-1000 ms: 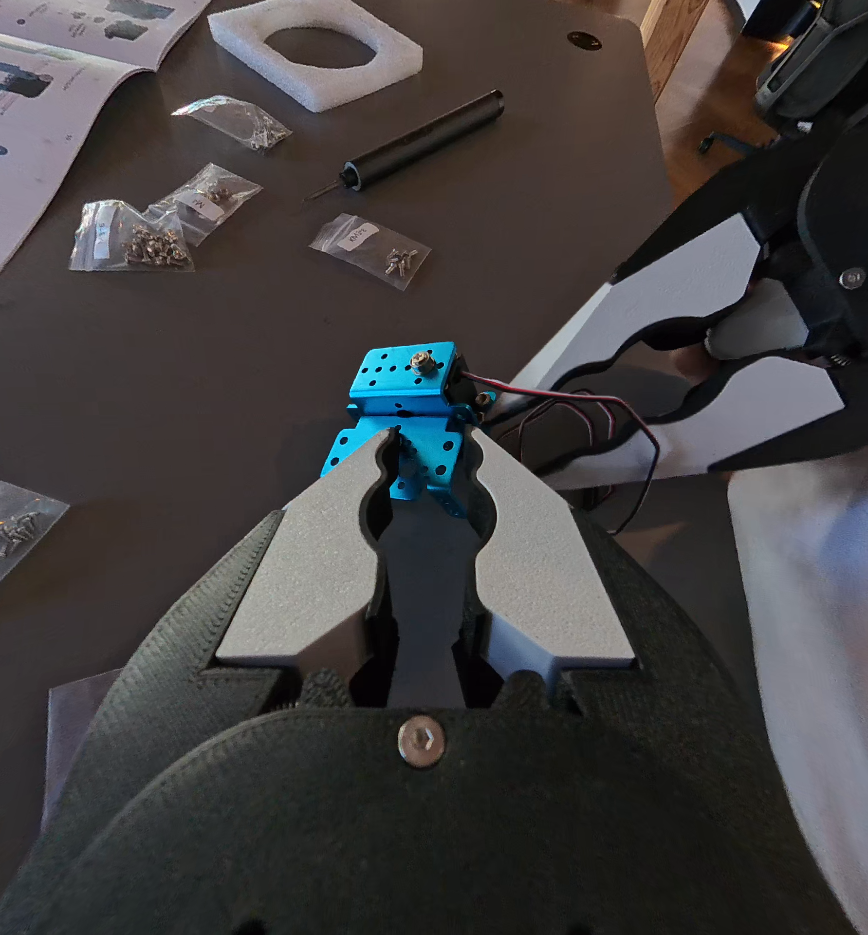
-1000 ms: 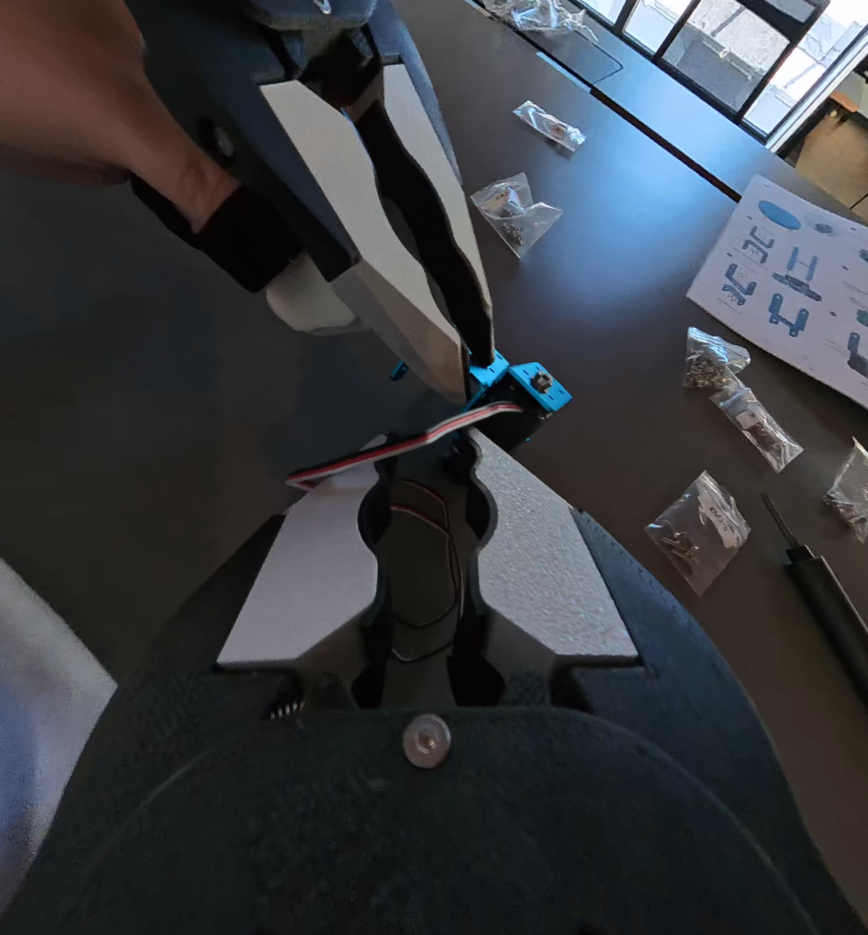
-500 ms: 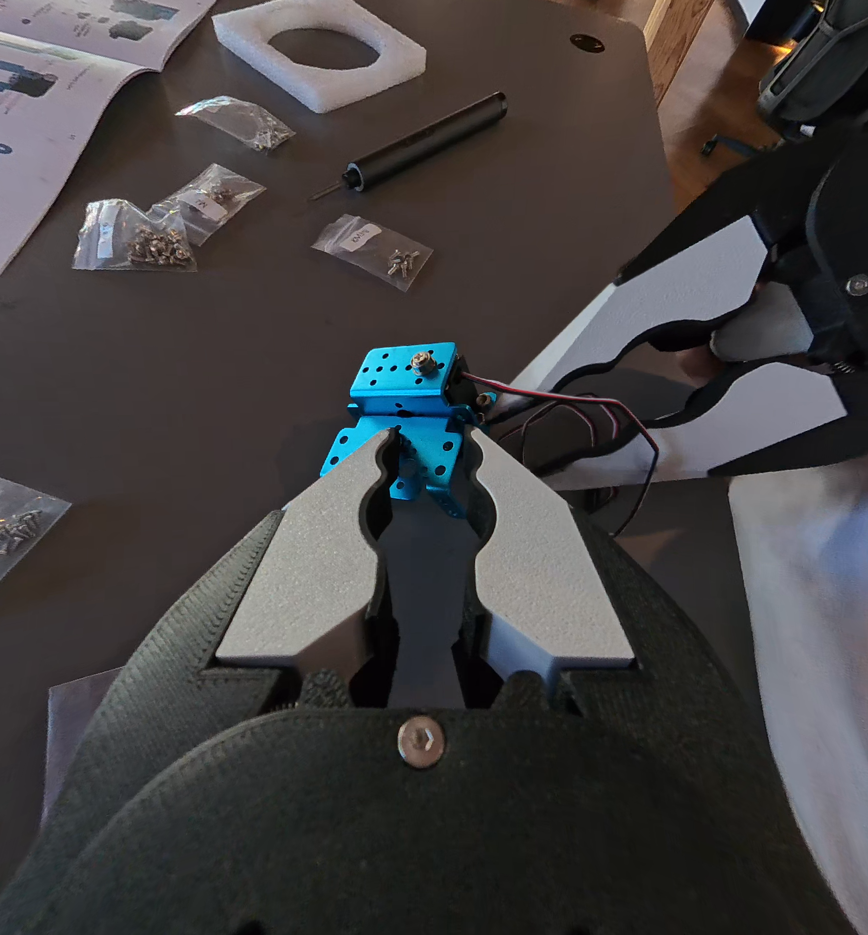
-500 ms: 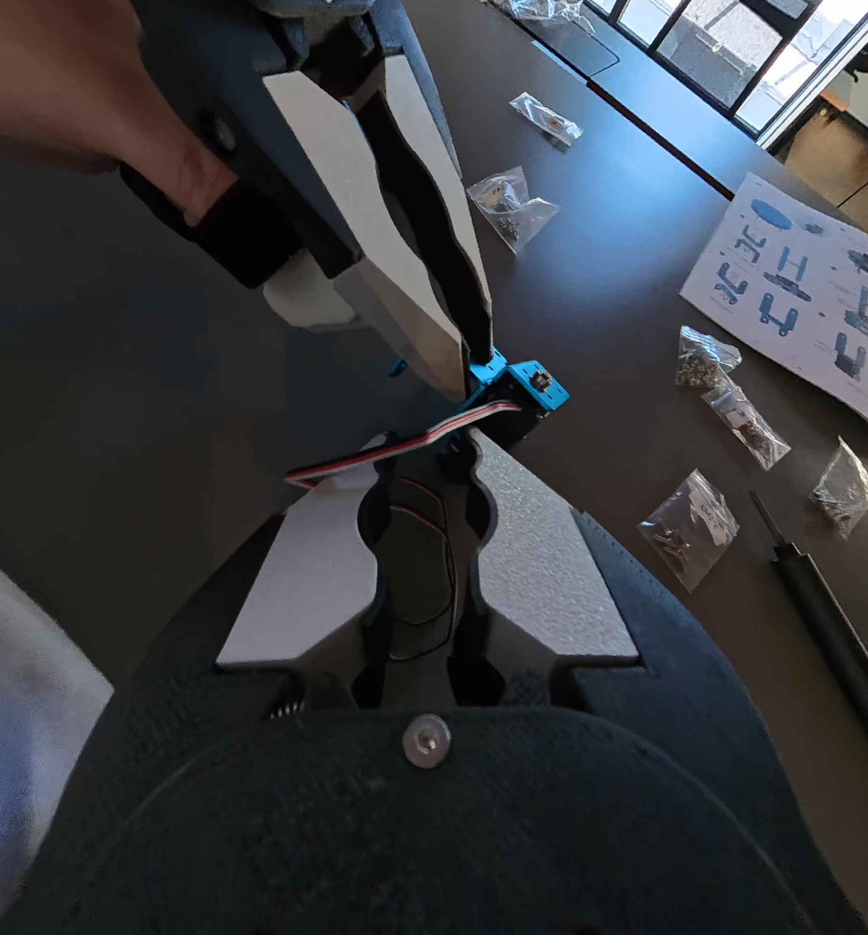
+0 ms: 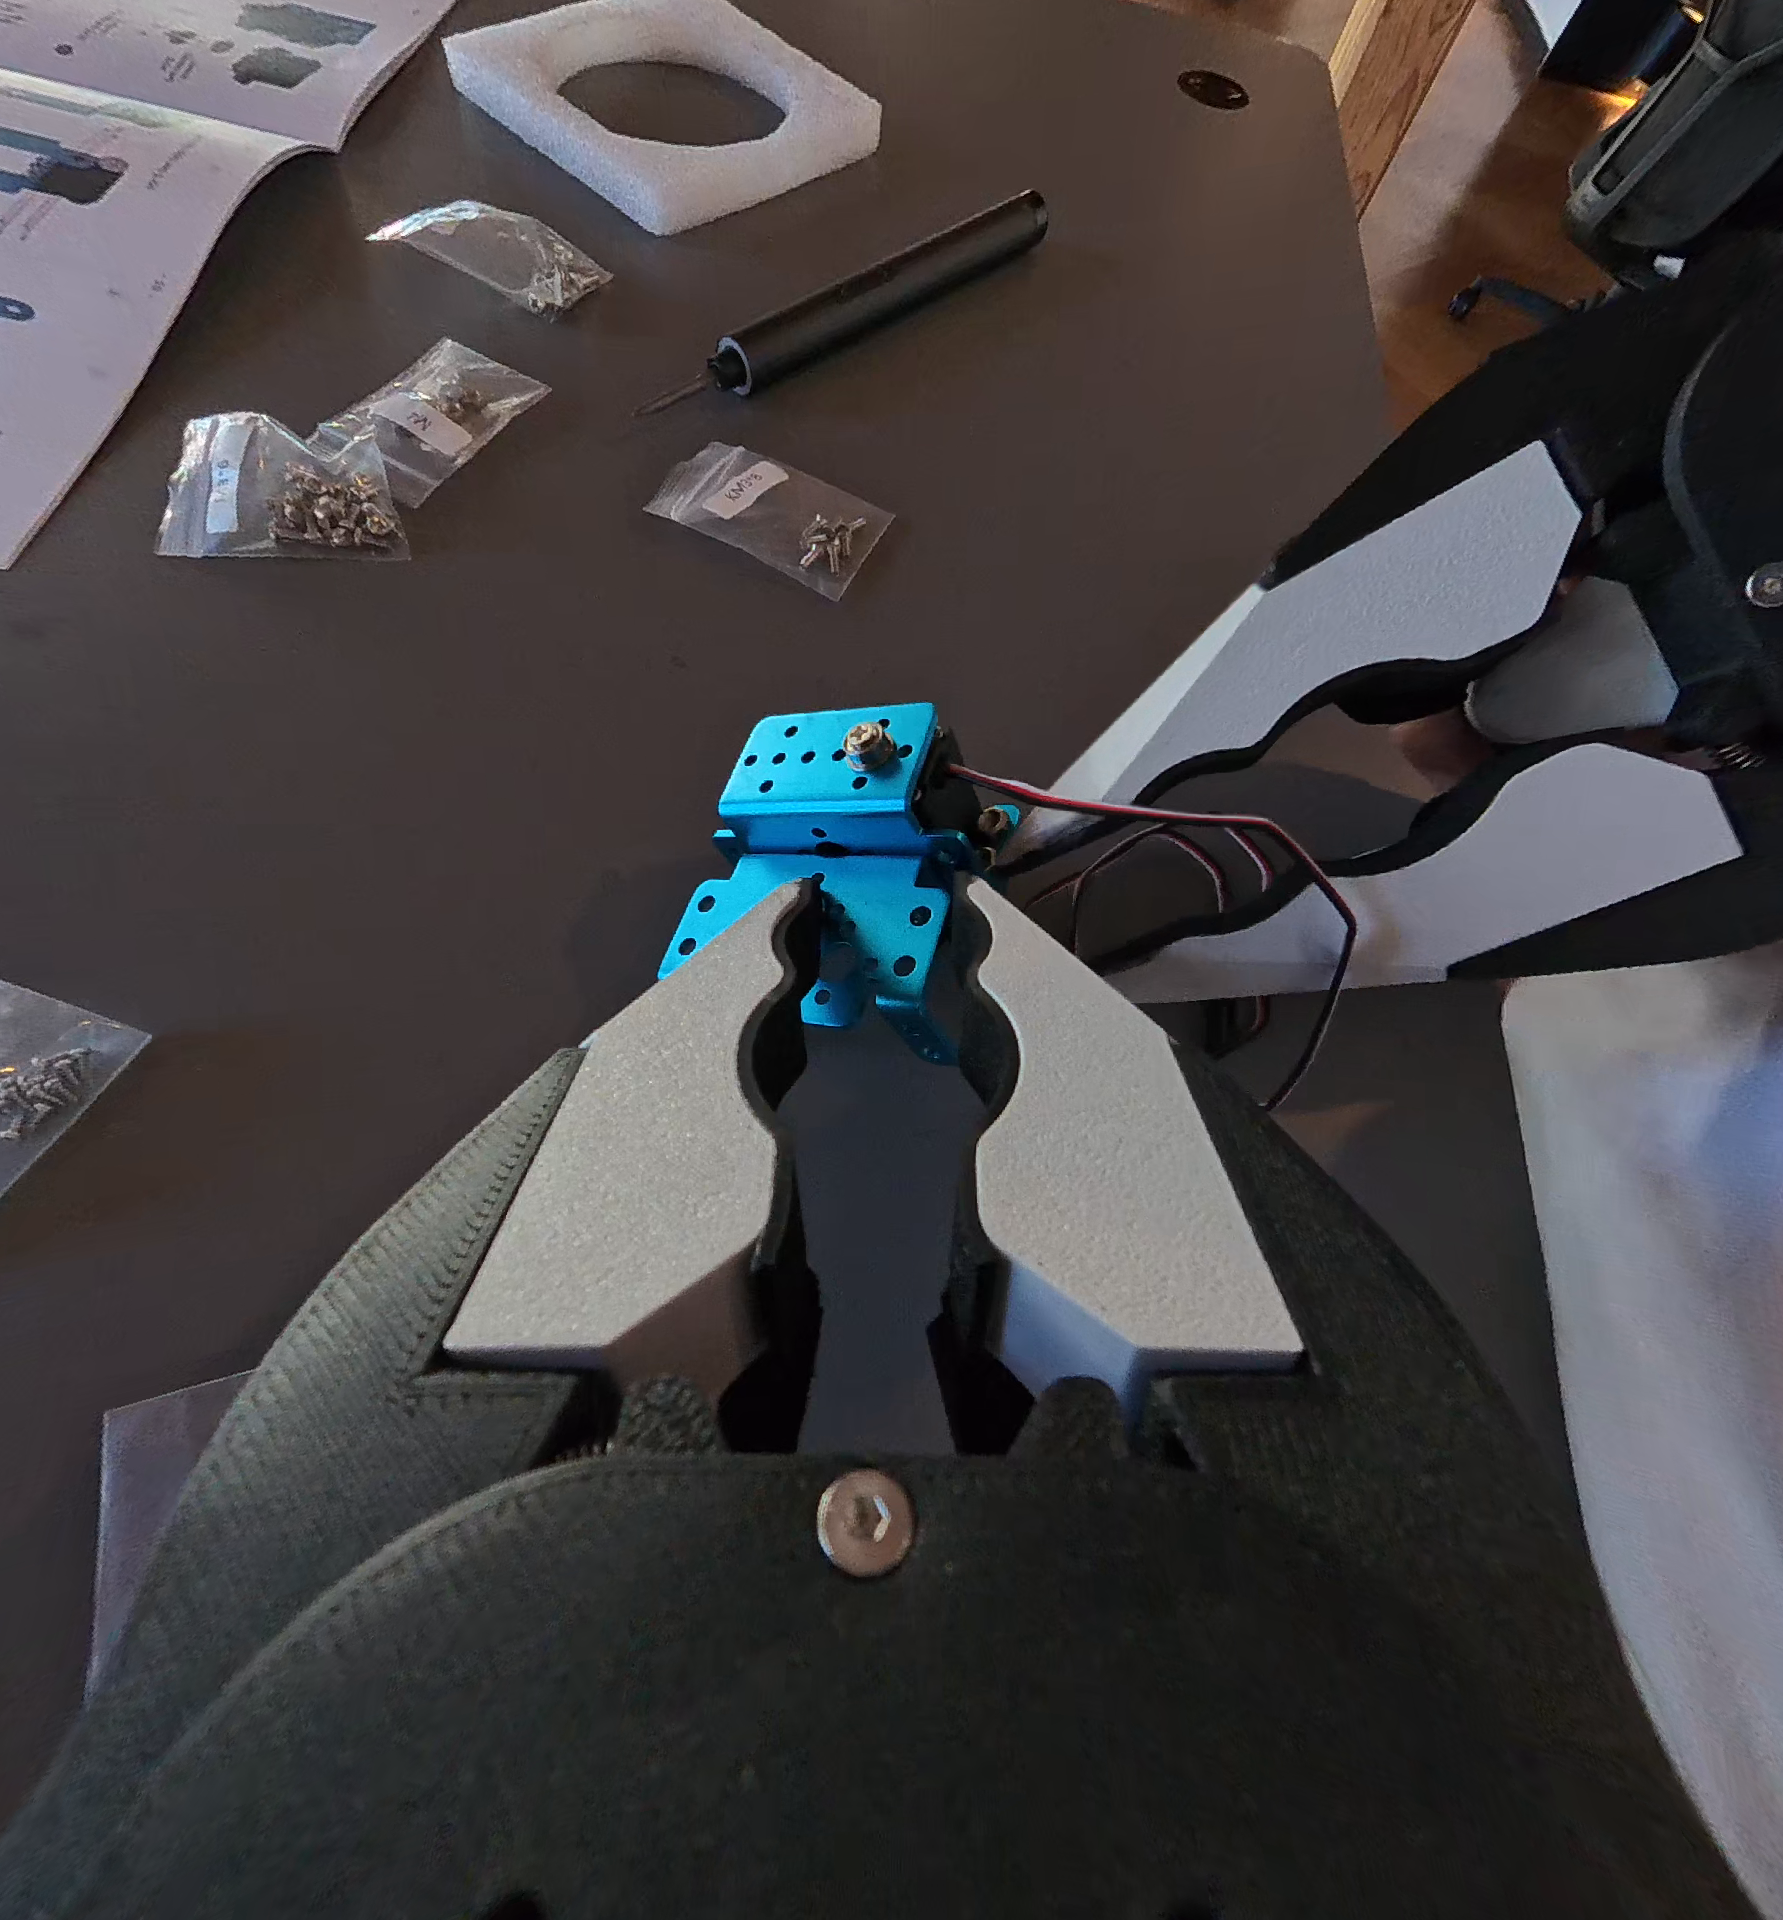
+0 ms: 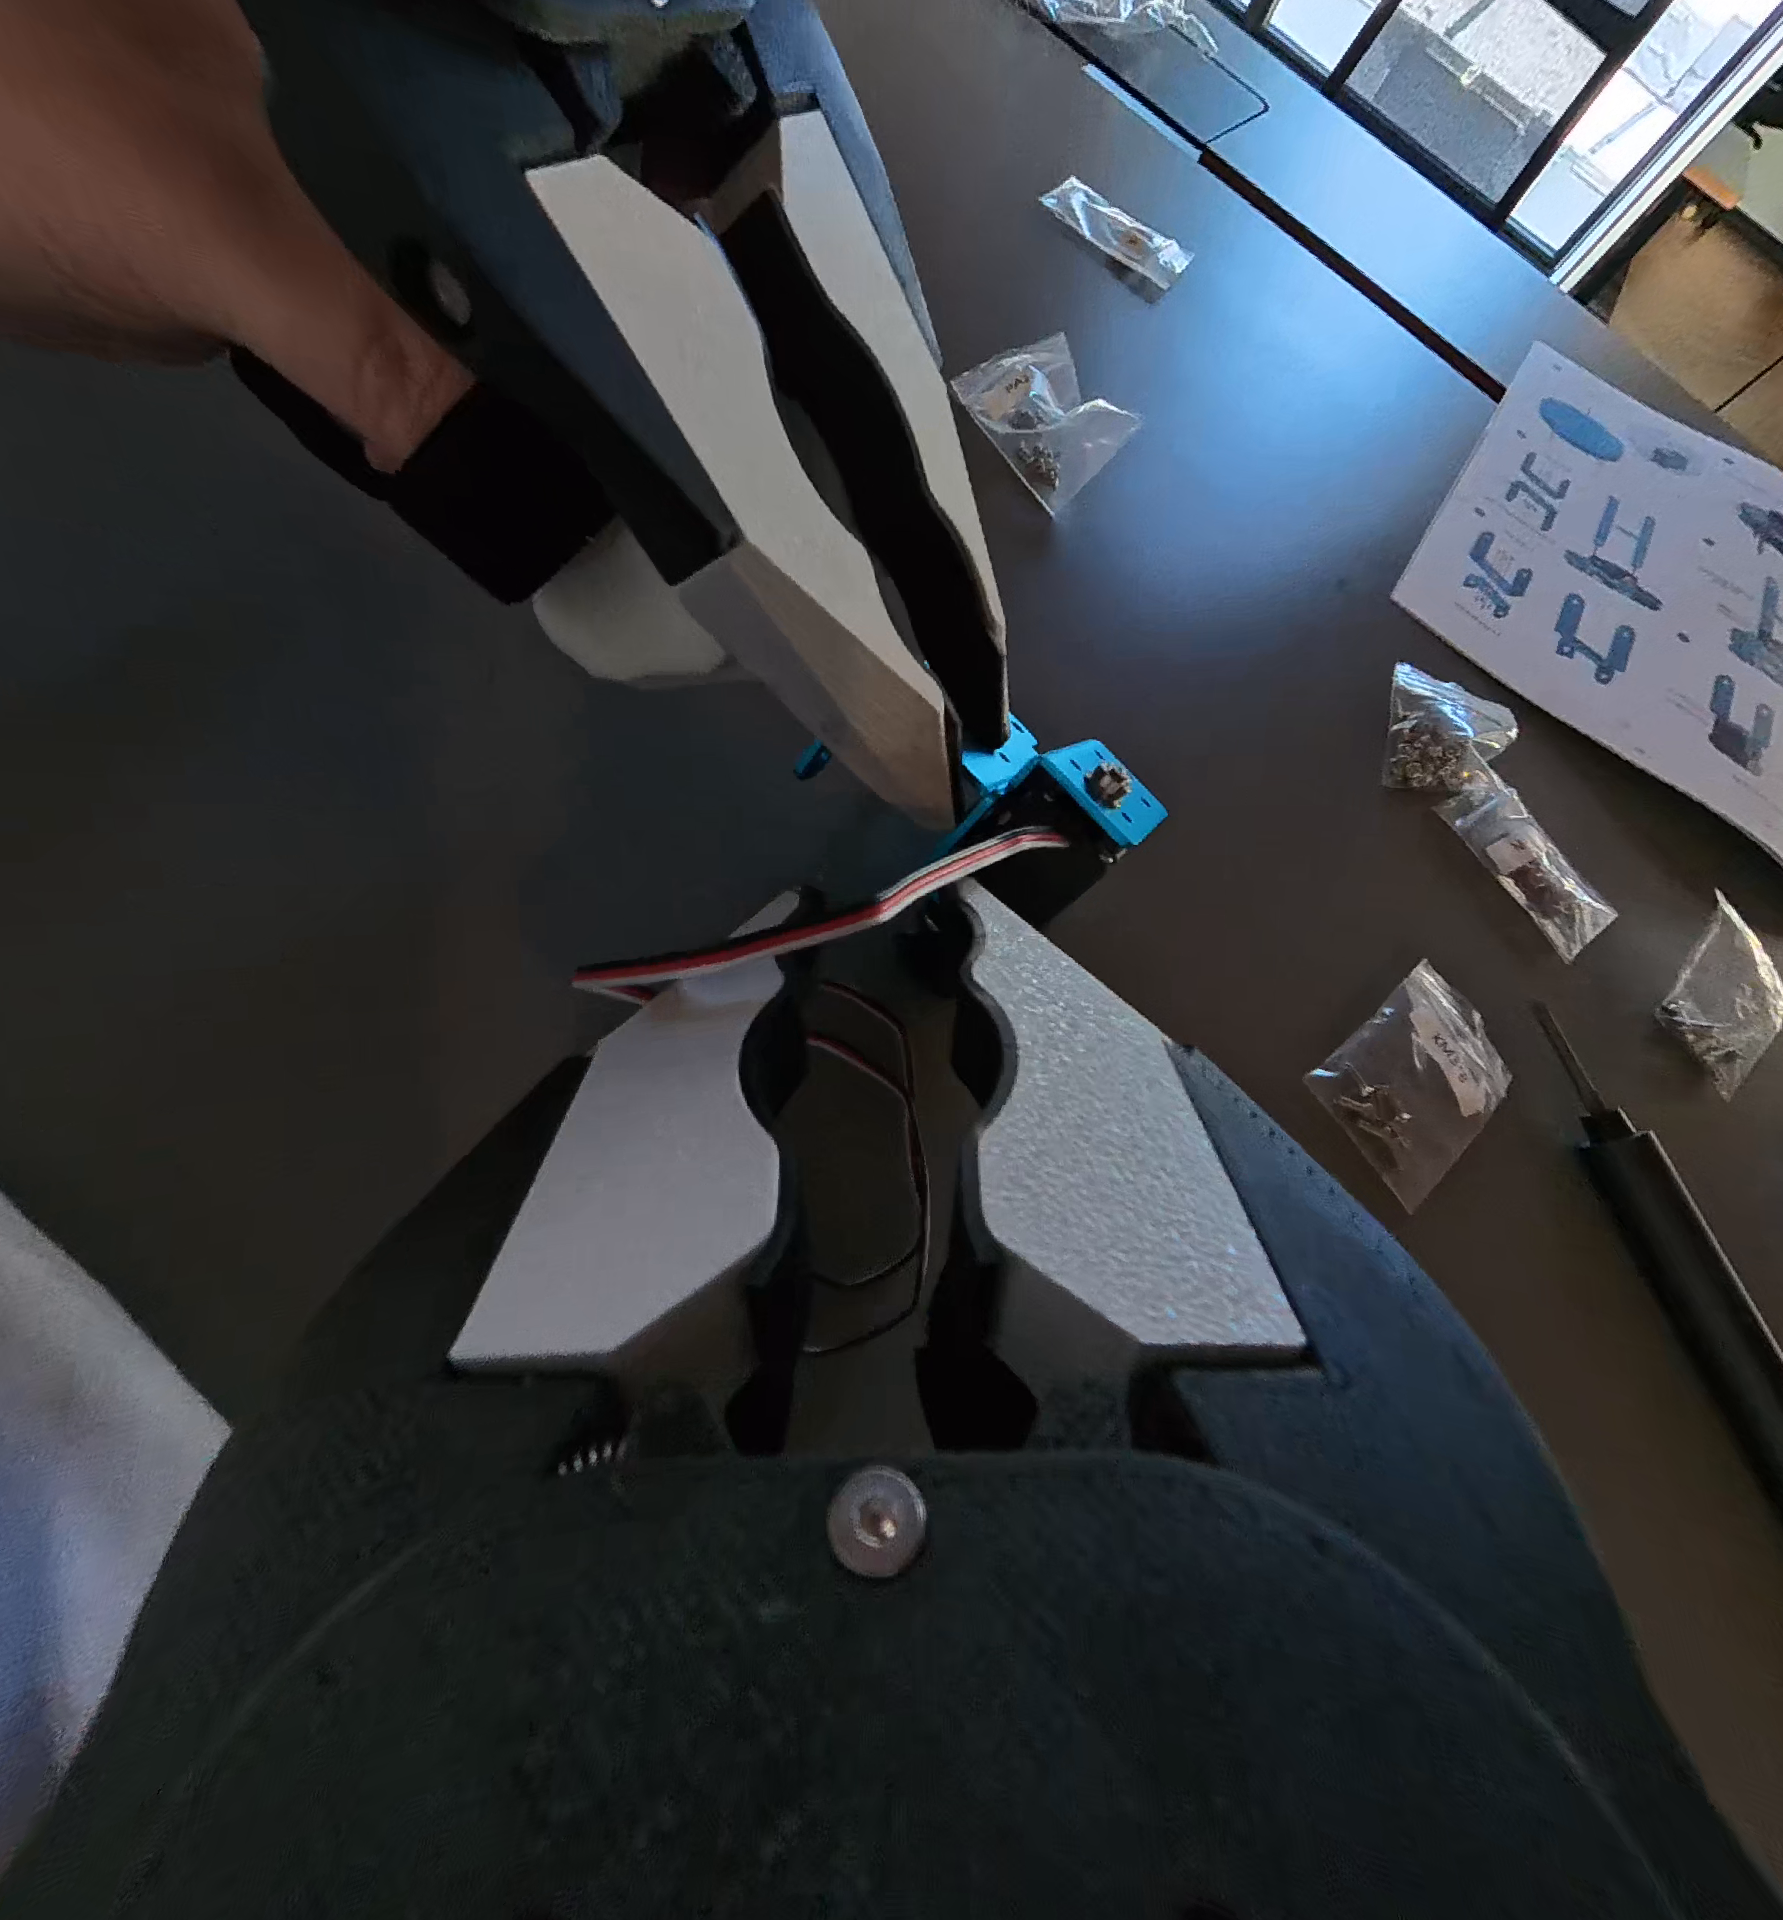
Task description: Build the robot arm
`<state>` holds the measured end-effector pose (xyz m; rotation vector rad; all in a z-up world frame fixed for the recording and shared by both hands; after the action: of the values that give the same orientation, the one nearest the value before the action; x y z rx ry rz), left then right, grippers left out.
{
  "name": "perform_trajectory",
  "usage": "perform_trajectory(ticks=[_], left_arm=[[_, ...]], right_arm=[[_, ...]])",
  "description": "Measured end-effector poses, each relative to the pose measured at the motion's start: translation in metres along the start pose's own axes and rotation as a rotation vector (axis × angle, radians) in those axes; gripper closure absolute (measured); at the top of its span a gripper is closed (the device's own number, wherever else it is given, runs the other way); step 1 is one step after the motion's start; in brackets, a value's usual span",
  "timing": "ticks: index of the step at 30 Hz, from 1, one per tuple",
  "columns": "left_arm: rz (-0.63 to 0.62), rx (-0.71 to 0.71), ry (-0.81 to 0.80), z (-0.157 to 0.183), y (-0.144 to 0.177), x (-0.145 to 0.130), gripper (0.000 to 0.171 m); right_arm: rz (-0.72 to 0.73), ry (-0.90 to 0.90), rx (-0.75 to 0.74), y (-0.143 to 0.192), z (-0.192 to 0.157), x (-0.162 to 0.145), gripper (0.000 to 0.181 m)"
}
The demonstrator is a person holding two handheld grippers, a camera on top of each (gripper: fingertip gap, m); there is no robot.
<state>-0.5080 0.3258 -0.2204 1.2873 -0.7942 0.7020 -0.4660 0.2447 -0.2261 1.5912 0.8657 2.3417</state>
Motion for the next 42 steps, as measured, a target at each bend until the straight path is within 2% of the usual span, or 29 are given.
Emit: perform_trajectory(ticks=[12, 14, 15, 22, 27, 35, 37, 42], left_arm=[[0.001, -0.001, 0.004, 0.000, 0.000, 0.000, 0.147], [0.003, -0.001, 0.008, -0.001, 0.000, 0.000, 0.147], [0.005, 0.000, 0.007, -0.001, 0.000, 0.000, 0.147], [0.004, -0.001, 0.005, 0.000, 0.000, 0.000, 0.147], [0.003, 0.002, 0.001, 0.000, -0.001, 0.000, 0.147], [0.003, -0.001, 0.005, 0.000, 0.000, 0.000, 0.147], [0.005, 0.001, 0.004, 0.000, 0.000, 0.000, 0.147], [0.004, 0.000, 0.004, 0.000, 0.000, 0.000, 0.147]], right_arm=[[-0.022, 0.023, -0.034, -0.001, 0.003, -0.001, 0.153], [-0.008, 0.006, -0.025, 0.000, 0.002, 0.000, 0.157], [0.000, 0.002, 0.009, 0.001, -0.002, 0.002, 0.170], [0.025, -0.018, -0.040, 0.005, 0.010, -0.001, 0.160], [-0.003, -0.003, -0.036, -0.002, 0.005, -0.003, 0.155], [0.000, -0.024, -0.029, 0.000, 0.003, -0.001, 0.155], [0.009, -0.026, -0.020, 0.002, 0.003, -0.001, 0.161], [0.009, -0.027, -0.045, 0.002, 0.007, -0.003, 0.158]])
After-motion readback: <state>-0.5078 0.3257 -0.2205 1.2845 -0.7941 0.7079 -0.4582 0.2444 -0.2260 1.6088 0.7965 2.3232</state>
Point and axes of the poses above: each gripper's, where its closed fingertips meet, y back along the fingers, x out of its top, z = x × y across the jaws, the point moved 6 cm from there along y, back along the fingers, and after that the axes turned 3 degrees about x, right-handed, at the moved point
